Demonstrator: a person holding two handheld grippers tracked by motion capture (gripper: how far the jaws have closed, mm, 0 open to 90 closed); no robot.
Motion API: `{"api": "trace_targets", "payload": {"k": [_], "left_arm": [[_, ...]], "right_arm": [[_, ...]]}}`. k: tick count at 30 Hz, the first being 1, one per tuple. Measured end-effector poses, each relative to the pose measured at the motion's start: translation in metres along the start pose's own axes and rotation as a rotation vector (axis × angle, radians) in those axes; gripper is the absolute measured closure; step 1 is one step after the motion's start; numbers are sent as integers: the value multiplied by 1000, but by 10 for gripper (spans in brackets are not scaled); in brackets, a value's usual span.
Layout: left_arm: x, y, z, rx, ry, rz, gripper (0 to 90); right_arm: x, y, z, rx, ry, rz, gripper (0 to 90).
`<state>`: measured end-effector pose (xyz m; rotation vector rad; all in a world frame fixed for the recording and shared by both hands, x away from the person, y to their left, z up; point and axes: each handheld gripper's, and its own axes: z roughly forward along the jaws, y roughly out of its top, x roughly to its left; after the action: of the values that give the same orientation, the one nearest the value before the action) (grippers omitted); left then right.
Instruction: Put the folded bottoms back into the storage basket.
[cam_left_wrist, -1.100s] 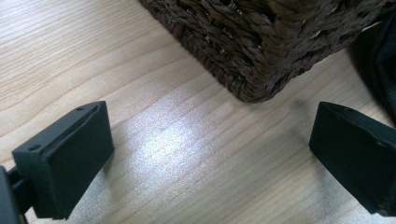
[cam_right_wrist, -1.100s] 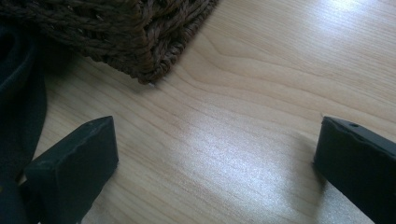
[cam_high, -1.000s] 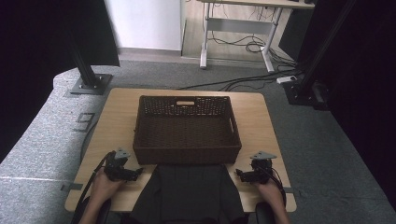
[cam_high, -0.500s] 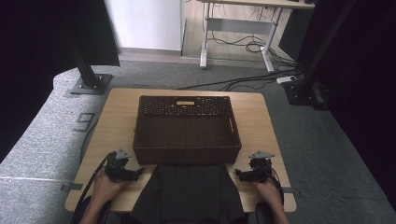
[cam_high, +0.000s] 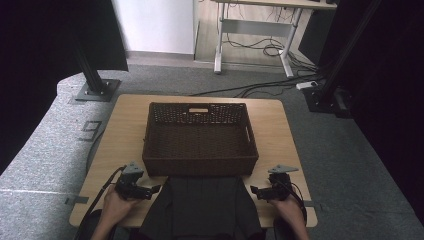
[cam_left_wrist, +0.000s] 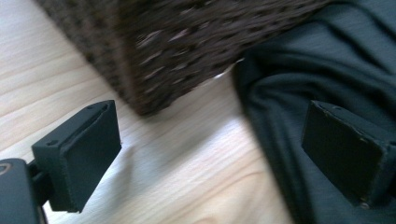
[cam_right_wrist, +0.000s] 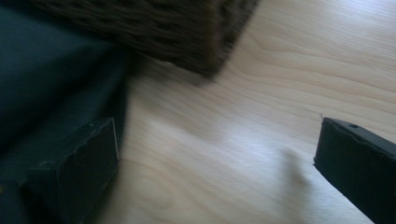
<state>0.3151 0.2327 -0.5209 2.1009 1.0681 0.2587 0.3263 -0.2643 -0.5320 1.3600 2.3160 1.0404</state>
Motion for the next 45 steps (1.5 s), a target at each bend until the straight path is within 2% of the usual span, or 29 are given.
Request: {"api": "trace_targets", "payload": {"k": [4,9,12,14,17,19,21,24,26,31,32,34,35,39,42,45], "left_arm": [[-16,6,-3,-32,-17,46,45],[-37,12,1,-40,-70,73,44],[-48,12,8,-23,-92,84,44],[-51,11,13,-7,-104,74,41],[-55,7,21,28,-93,73,15],[-56,5,26,59,-78,75,0],[-56,3,29,77,-72,68,0],[-54,1,32,113,-68,32,0],[-52,-2,34,126,-84,-2,0],[-52,-5,31,114,-96,-17,0],[-53,-6,30,113,-110,-18,9],[-56,-6,29,118,-156,-21,64],[-57,-6,28,118,-159,-18,72],[-58,-5,27,127,-214,-32,155],[-58,-4,29,126,-252,-43,207],[-62,-2,32,134,-276,-32,242]], "right_arm": [[16,2,-4,-12,49,0,0],[40,8,-5,-12,116,-1,0],[57,12,-3,-7,145,-31,0],[66,13,-1,0,159,-58,0],[75,14,6,25,173,-53,0],[77,13,11,44,136,-55,0],[75,11,16,58,122,-34,0],[71,7,21,81,142,-13,0],[70,5,23,98,151,1,0],[70,3,26,125,193,4,5],[70,4,26,127,211,-13,36],[73,4,24,133,268,-14,120],[75,4,24,137,301,-18,136],[81,6,26,161,323,-34,141],[80,8,28,177,399,-3,221],[76,9,32,175,471,43,312]]}}
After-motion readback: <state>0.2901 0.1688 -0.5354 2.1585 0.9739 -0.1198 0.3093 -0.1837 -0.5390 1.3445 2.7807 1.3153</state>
